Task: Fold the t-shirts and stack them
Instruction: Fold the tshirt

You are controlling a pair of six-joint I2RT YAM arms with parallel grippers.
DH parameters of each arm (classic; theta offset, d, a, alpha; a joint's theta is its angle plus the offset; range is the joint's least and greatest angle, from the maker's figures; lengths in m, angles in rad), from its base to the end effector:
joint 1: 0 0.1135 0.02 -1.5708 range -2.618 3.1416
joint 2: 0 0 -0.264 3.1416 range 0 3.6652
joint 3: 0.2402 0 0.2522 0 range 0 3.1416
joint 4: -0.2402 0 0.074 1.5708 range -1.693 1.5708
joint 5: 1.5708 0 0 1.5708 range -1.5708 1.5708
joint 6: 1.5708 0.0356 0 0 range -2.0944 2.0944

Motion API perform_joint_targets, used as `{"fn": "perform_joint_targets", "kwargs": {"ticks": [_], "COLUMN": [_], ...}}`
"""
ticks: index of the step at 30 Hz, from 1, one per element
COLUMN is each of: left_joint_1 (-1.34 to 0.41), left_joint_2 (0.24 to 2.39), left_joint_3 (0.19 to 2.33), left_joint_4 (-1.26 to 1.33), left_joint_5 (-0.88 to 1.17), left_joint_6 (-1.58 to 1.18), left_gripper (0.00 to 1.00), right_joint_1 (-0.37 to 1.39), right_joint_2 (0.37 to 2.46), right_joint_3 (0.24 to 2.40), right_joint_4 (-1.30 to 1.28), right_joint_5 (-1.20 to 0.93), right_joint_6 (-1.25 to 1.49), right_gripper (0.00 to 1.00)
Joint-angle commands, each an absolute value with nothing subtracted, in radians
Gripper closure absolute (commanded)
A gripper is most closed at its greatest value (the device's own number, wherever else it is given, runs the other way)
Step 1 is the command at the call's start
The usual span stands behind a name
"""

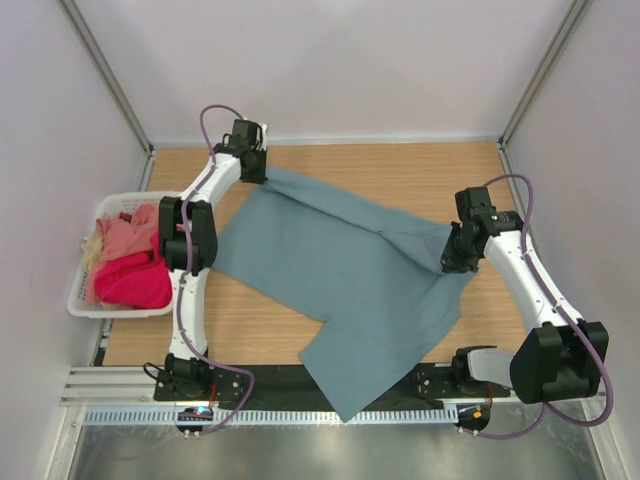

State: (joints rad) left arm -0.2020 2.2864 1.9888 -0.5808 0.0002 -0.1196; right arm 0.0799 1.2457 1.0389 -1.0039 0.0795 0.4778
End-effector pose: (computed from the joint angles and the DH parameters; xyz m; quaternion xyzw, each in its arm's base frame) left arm 0.5045 -0.1033 0.2139 0.0388 0.9399 -0.0544 0.3349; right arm 0.2258 0.0152 0.2696 0.2013 0.9623 0.0117 0.1828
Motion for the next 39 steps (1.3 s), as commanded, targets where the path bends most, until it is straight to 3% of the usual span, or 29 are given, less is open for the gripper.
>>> {"fn": "perform_joint_targets", "kwargs": {"ticks": [1, 4, 8, 14, 17, 19, 23, 27, 39], "left_joint_1": [-0.19, -0.189, -0.187, -0.183, -0.183, -0.184, -0.183, -0.189, -0.19], "left_joint_2": [2.295, 2.304, 2.303, 2.26, 2.246, 2.241, 2.206, 2.215, 2.37], "left_joint_3": [1.987, 1.997, 2.014, 2.017, 2.032, 2.045, 2.049, 2.057, 2.098], "left_joint_4": [-0.617, -0.641, -0.698, -0.742, -0.756, -0.776, -0.773, -0.764, -0.655], "left_joint_5": [-0.049, -0.061, -0.097, -0.163, -0.137, -0.104, 0.067, 0.107, 0.225], "left_joint_6": [-0.104, -0.109, -0.11, -0.135, -0.15, -0.172, -0.23, -0.262, -0.439], "left_gripper": [0.87, 0.78, 0.55, 0.38, 0.37, 0.37, 0.37, 0.41, 0.55], "right_joint_1": [0.083, 0.083, 0.084, 0.083, 0.083, 0.081, 0.052, 0.012, -0.213], "right_joint_2": [1.239, 1.249, 1.265, 1.273, 1.298, 1.321, 1.334, 1.382, 1.619], "right_joint_3": [1.017, 1.006, 0.986, 0.904, 0.916, 0.945, 1.024, 1.11, 1.219], "right_joint_4": [-0.999, -0.991, -0.986, -0.937, -0.934, -0.942, -0.936, -0.946, -0.761], "right_joint_5": [0.069, 0.068, 0.049, -0.024, -0.043, -0.06, -0.02, -0.005, 0.025], "right_joint_6": [0.503, 0.505, 0.505, 0.514, 0.509, 0.499, 0.479, 0.476, 0.586], "right_gripper": [0.99, 0.99, 0.99, 0.98, 0.96, 0.88, 0.57, 0.43, 0.43]}}
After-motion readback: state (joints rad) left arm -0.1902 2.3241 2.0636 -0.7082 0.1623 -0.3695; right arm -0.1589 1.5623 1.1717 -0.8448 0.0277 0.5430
